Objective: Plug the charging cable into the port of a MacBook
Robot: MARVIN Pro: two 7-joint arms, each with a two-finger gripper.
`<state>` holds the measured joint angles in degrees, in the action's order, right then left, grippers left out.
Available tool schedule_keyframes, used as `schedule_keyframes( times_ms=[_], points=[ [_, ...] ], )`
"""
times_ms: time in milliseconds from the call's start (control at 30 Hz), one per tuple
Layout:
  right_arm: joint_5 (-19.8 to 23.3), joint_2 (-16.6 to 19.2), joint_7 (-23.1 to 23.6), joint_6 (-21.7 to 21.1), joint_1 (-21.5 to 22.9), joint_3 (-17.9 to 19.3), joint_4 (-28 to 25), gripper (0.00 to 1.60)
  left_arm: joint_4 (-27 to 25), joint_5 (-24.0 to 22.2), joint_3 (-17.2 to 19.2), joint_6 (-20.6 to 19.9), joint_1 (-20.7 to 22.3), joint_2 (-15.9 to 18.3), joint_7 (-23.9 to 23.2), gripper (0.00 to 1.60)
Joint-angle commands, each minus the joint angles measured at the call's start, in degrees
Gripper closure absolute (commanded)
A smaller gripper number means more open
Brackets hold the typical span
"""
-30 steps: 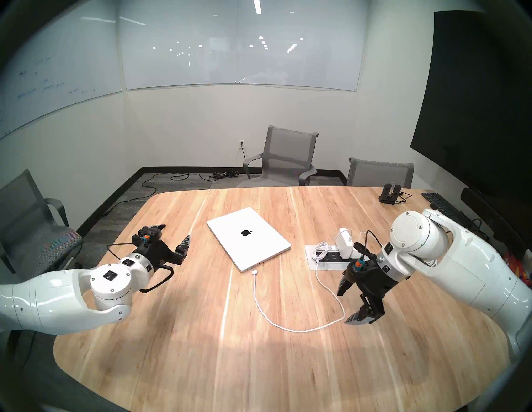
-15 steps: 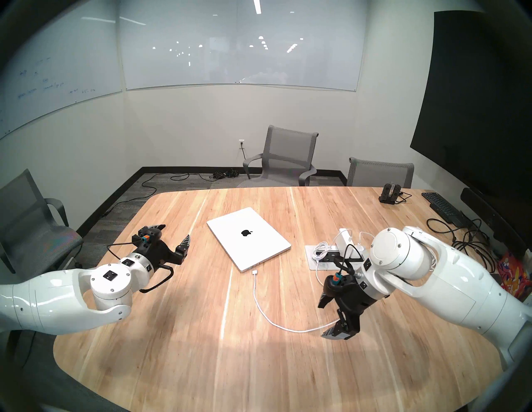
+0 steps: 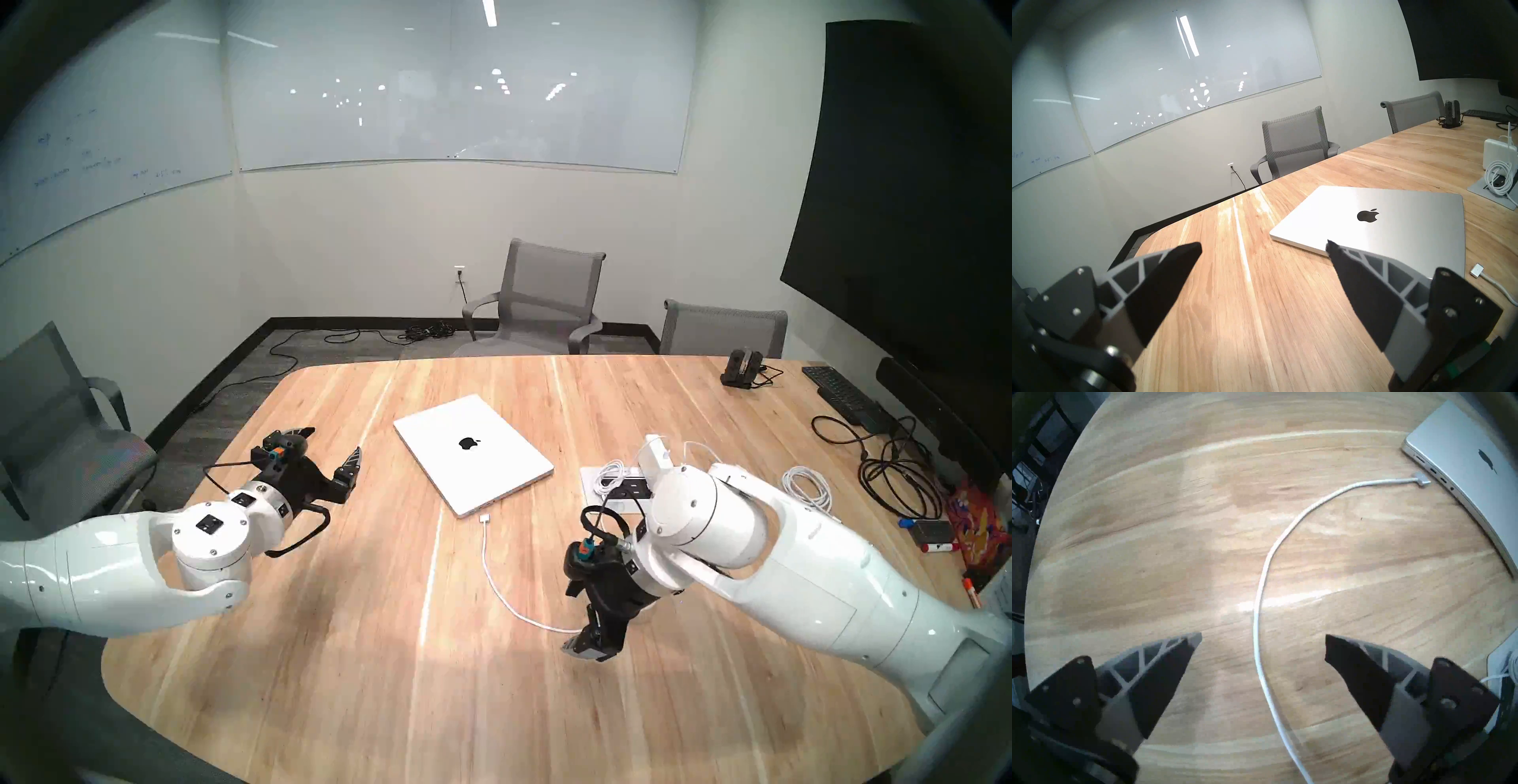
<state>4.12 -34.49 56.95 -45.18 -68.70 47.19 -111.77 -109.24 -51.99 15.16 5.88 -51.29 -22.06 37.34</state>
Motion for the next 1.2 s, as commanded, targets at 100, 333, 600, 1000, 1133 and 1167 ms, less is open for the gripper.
schedule_keyframes(
  times_ms=[100,333,600,1000,1133,1167],
  points=[
    [-1.0,-7.0,-5.3,-5.9,0.5,0.0,-0.2,0.00,-0.1,-0.1,0.8,0.2,0.8,-0.1,-0.1,0.00],
    [-2.0,-10.0,-7.7,-9.0,0.7,-0.2,0.1,0.00,-0.1,-0.1,0.8,0.2,0.8,-0.1,-0.1,0.00],
    [-3.2,-13.1,-9.5,-9.8,0.5,-0.9,0.9,0.00,-0.1,-0.1,0.8,0.2,0.8,-0.1,-0.1,0.00],
    [-3.0,-16.6,-13.2,-9.8,-1.7,0.4,2.8,0.00,-0.1,-0.1,0.8,0.2,0.8,-0.1,-0.1,0.00],
    [-2.5,-17.8,-15.1,-9.8,-3.0,1.5,3.1,0.00,-0.1,-0.1,0.8,0.2,0.8,-0.1,-0.1,0.00],
    [-2.5,-18.1,-15.7,-9.8,-3.3,1.8,3.2,0.00,-0.1,-0.1,0.8,0.2,0.8,-0.1,-0.1,0.00]
  ],
)
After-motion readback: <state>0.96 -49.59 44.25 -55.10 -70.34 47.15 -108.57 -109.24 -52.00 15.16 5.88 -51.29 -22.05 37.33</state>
